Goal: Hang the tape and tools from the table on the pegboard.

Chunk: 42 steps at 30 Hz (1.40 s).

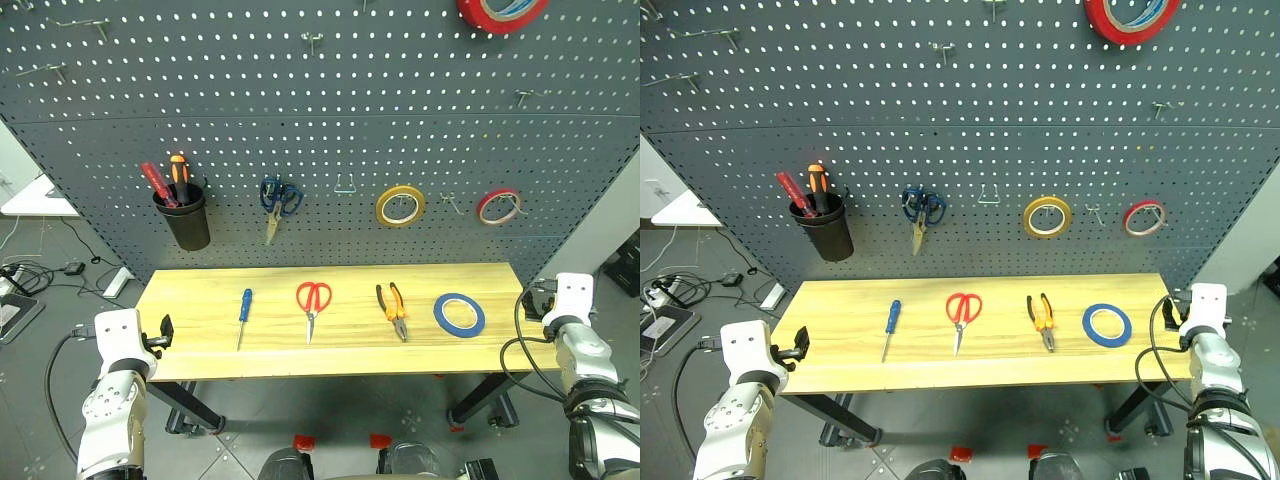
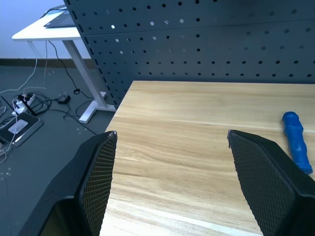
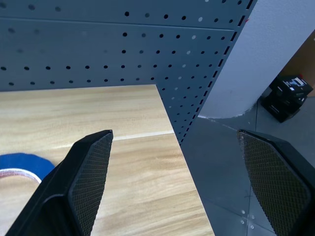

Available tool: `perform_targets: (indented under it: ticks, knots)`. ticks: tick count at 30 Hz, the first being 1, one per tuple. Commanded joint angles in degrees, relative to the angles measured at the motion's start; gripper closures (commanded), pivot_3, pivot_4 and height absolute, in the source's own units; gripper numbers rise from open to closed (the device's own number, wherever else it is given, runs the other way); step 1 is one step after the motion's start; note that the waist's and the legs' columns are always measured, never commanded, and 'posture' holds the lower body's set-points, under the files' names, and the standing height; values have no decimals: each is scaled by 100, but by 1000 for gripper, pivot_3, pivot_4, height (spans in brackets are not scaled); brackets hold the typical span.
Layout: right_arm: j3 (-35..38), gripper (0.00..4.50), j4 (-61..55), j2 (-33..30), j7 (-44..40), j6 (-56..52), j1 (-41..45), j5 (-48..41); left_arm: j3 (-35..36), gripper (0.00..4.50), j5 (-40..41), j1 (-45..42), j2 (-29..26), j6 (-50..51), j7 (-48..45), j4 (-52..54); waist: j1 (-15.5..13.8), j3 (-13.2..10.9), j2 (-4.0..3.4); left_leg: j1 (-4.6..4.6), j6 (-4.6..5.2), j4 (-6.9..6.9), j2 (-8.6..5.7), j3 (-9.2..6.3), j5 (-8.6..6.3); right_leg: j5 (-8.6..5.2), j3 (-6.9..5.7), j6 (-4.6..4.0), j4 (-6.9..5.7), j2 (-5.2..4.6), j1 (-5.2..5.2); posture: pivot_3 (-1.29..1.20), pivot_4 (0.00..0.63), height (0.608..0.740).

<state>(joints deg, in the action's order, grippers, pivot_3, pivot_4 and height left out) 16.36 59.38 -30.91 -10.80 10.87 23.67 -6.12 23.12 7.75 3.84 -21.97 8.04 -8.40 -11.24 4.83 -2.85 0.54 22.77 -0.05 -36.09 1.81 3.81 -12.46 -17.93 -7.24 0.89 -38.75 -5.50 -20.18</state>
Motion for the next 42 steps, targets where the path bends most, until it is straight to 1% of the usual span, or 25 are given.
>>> perform_targets:
  ticks: [1,8,10,12,14,18,20,22,23,25,26,27,28,29,31,33,35,37,40,42]
  knots:
    - [-99,205,-48,-98,-78,227,12,119,-123,713,-152,4,-147,-188,-80,80,2,0,0,0,0,0,0,1,0,0,1,0,0,0,-1,-118,0,740]
    - [-350,205,-224,-77,-424,348,-138,219,-157,713,-233,123,-87,-35,13,148,5,0,1,-3,0,2,4,7,0,0,7,0,-1,3,-2,-117,0,740]
    - [-439,205,-362,-91,-590,345,-236,244,-51,713,-58,164,11,-67,5,292,3,-2,3,-3,0,2,4,6,0,0,7,0,0,3,-3,-134,25,740]
    - [-524,205,-623,-93,-848,316,-408,236,-17,713,115,230,92,-134,-84,497,2,-28,11,-4,0,2,4,8,-1,0,9,0,0,2,-2,-145,35,740]
    - [-601,205,-928,-88,-1040,272,-595,250,-147,713,188,320,103,-104,-297,723,1,-50,20,-4,0,2,6,9,-1,0,11,0,1,2,-2,-148,50,740]
    - [-809,205,-1585,-13,-1216,113,-937,336,-578,713,-10,334,-1,-24,-588,1010,-8,-183,17,-7,-3,1,9,12,-3,0,15,0,2,3,-2,-161,89,740]
    - [-976,205,-2078,32,-1394,-146,-1135,341,-713,713,42,165,-22,135,-678,1153,-14,-247,15,-3,-9,2,10,14,-6,-1,18,0,3,3,-7,-166,112,740]
    - [-1123,205,-2776,62,-1678,-550,-1399,225,-814,713,203,-3,-48,384,-854,1348,-25,-382,23,-6,-1,2,13,14,-2,-1,18,0,3,5,-6,-180,153,740]
    - [-1235,205,-3203,69,-1808,-825,-1513,203,-986,713,156,-172,-80,410,-968,1429,-27,-444,23,2,-1,1,17,14,-1,-1,18,0,1,6,-12,-194,181,740]
    - [-1355,205,-3839,63,-1911,-1286,-1681,189,-1178,713,114,-360,-128,479,-1127,1558,-47,-598,24,4,0,-1,21,16,0,0,21,0,0,10,-13,-203,201,740]
    - [-1381,205,-4055,66,-1949,-1464,-1706,165,-1262,713,135,-467,-123,538,-1195,1581,-60,-652,21,13,0,0,22,18,0,0,22,0,0,11,-22,-203,201,740]
    - [-1420,205,-4322,58,-1964,-1756,-1720,162,-1358,713,149,-589,-132,550,-1286,1622,-66,-690,21,19,1,0,23,27,1,0,30,0,-1,11,-33,-218,230,740]
    - [-1523,205,-4595,9,-1934,-2118,-1713,294,-1461,713,137,-726,-145,535,-1377,1648,-66,-761,27,19,2,1,22,36,-1,3,38,-4,-2,12,-36,-228,248,740]
    - [-1573,205,-4822,19,-1995,-2461,-1635,242,-1703,713,-10,-987,-152,443,-1479,1559,-65,-823,30,16,7,2,24,43,-6,5,40,-7,-2,11,-35,-236,260,740]
    - [-1663,205,-5209,2,-2036,-3007,-1584,235,-1965,713,-149,-1246,-191,317,-1647,1485,-77,-960,48,30,6,3,29,52,-6,18,42,-29,-6,14,-54,-252,280,740]
    - [-1757,205,-5294,-36,-2062,-3252,-1412,325,-2369,713,-192,-1551,-165,156,-2023,1426,-68,-1031,55,54,5,3,38,64,-7,19,50,-30,-6,21,-88,-265,301,740]
    - [-1844,205,-5237,-57,-2086,-3497,-1181,381,-2753,713,-233,-1790,-156,-87,-2434,1415,-52,-1139,63,68,4,2,44,81,-7,20,58,-30,-10,27,-111,-272,313,740]
    - [-1905,205,-5224,-72,-2094,-3621,-1075,417,-2901,713,-224,-1863,-176,-185,-2626,1432,-17,-1201,69,95,3,0,46,88,-5,20,61,-31,-9,29,-136,-276,318,740]
    - [-2119,205,-4644,-150,-2296,-3826,-555,522,-3443,713,72,-2013,-194,36,-3483,1602,28,-1285,67,101,-5,1,56,100,-1,19,57,-30,13,35,-137,-279,322,740]
    - [-2232,205,-4286,-148,-2402,-4021,-269,591,-3583,713,132,-2048,-201,223,-3721,1609,38,-1340,71,101,-6,1,57,109,-1,19,59,-30,12,35,-140,-280,318,740]
